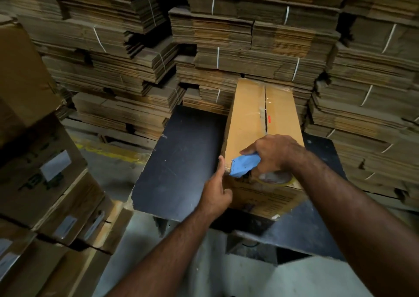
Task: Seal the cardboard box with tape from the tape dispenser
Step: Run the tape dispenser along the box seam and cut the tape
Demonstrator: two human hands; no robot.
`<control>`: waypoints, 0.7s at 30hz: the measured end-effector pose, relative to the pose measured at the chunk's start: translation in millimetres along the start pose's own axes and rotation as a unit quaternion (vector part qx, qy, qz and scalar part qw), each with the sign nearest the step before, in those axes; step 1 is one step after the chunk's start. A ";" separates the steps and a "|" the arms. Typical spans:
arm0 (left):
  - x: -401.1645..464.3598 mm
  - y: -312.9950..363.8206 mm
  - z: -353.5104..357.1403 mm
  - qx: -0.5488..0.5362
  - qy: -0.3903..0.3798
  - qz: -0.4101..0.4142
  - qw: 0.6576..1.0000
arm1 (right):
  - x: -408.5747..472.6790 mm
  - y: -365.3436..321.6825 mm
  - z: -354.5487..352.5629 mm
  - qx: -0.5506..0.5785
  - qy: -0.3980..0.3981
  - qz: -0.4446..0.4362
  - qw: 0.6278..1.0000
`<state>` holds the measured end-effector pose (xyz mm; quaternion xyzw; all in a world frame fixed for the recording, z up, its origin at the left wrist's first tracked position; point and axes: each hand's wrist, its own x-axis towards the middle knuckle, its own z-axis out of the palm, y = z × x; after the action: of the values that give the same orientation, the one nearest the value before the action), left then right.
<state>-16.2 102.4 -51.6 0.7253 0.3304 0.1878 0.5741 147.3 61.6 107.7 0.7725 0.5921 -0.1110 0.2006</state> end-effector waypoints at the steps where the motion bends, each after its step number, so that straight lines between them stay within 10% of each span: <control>1: -1.2 -2.0 -3.2 0.030 -0.014 -0.007 0.999 | -0.4 -0.4 -1.0 0.002 -0.006 0.001 1.000; 14: 33.2 -8.8 -25.6 0.277 0.058 0.219 0.934 | 1.7 -3.3 0.1 -0.015 -0.006 0.005 1.000; 21: 17.9 -30.7 -24.2 0.287 0.087 0.160 0.941 | 7.6 0.3 2.1 -0.008 0.007 0.003 1.000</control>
<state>-27.3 135.7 -76.4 0.8832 0.2984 0.2374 0.2731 149.8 67.2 102.8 0.7736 0.5917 -0.1001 0.2035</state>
